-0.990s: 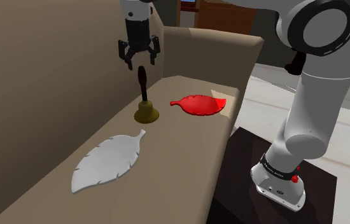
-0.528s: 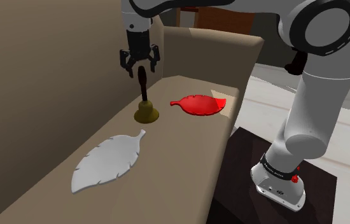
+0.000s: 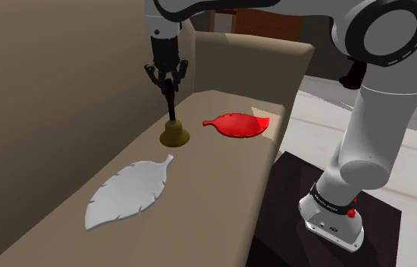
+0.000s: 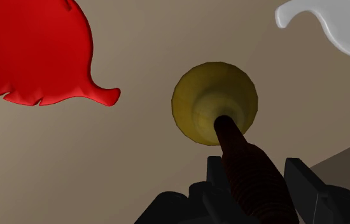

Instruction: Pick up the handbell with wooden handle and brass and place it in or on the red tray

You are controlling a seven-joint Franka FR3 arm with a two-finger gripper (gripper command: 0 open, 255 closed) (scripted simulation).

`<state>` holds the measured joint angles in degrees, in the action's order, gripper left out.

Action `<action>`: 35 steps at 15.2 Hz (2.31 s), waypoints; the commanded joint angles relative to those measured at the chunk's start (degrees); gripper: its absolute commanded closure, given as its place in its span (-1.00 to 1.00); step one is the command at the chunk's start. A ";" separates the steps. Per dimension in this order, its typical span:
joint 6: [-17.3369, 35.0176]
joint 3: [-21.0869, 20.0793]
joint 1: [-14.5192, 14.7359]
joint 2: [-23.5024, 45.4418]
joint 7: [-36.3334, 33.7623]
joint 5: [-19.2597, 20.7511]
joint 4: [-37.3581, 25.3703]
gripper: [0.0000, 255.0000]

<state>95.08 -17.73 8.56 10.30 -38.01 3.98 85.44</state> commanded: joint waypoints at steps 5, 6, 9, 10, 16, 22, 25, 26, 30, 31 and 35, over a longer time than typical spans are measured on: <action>0.01 0.00 0.00 0.01 0.00 0.00 0.01 1.00; 0.00 0.00 0.00 0.02 0.00 0.00 0.01 1.00; -0.82 -0.02 0.05 0.14 -0.01 0.04 -0.93 1.00; -1.64 -0.04 0.10 0.29 -0.02 0.08 -1.90 1.00; -6.87 -0.17 0.55 1.68 -0.13 0.52 -8.45 1.00; -12.59 -0.33 1.30 3.93 -0.35 1.27 -16.33 1.00; -15.75 -0.42 1.86 5.51 -0.48 1.82 -21.02 1.00; -16.88 -0.44 2.09 6.13 -0.53 2.04 -22.74 1.00; -21.87 -0.53 3.32 9.26 -0.72 3.18 -30.76 1.00; -22.46 -0.52 3.50 9.68 -0.73 3.33 -31.77 1.00; -21.06 0.51 -1.23 0.63 3.28 0.25 -21.75 1.00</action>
<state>73.70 -17.48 8.39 13.07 -35.73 4.95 61.35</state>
